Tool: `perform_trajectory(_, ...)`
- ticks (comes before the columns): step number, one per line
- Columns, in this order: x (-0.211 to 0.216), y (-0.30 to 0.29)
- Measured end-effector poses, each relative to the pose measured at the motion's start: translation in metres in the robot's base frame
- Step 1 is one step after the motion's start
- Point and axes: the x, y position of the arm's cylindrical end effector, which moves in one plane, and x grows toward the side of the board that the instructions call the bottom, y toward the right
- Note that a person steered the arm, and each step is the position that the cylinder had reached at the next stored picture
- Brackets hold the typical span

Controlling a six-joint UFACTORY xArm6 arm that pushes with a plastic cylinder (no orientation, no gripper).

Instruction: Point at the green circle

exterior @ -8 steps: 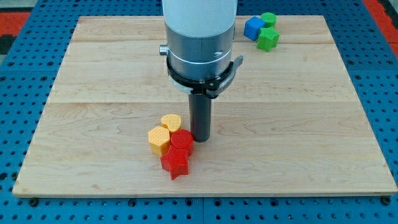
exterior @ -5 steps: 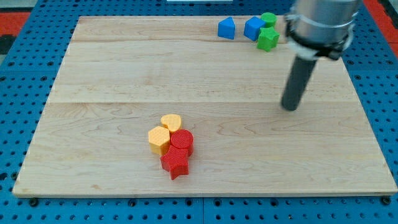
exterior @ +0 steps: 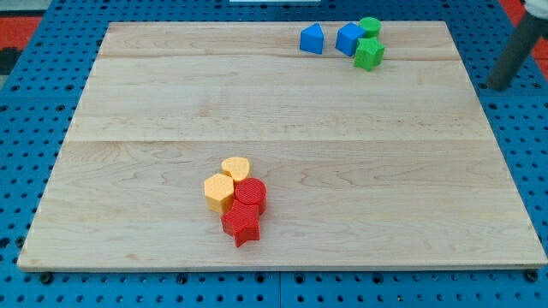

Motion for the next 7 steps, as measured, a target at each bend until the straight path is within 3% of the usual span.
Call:
perform_trajectory(1,-0.088,-0.036)
perform_trajectory(2,-0.122,-0.091)
perform_trajectory(7,-0.112,-0.13)
